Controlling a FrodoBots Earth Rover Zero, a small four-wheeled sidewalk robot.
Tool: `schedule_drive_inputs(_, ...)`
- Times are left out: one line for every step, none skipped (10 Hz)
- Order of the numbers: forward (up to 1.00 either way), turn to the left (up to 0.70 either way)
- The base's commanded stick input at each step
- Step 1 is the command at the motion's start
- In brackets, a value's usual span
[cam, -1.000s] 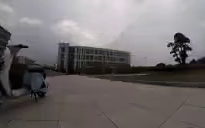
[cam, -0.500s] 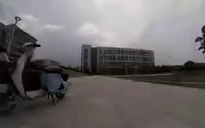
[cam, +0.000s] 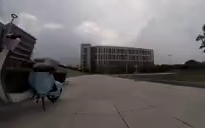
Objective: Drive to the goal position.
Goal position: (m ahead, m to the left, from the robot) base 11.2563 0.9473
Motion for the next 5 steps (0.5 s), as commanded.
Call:
schedule_drive_inputs(0.70,0.00)
schedule_drive_inputs(0.70,0.00)
schedule_drive_inputs(0.70,0.00)
schedule_drive_inputs(0.70,0.00)
schedule_drive_inputs(0.70,0.00)
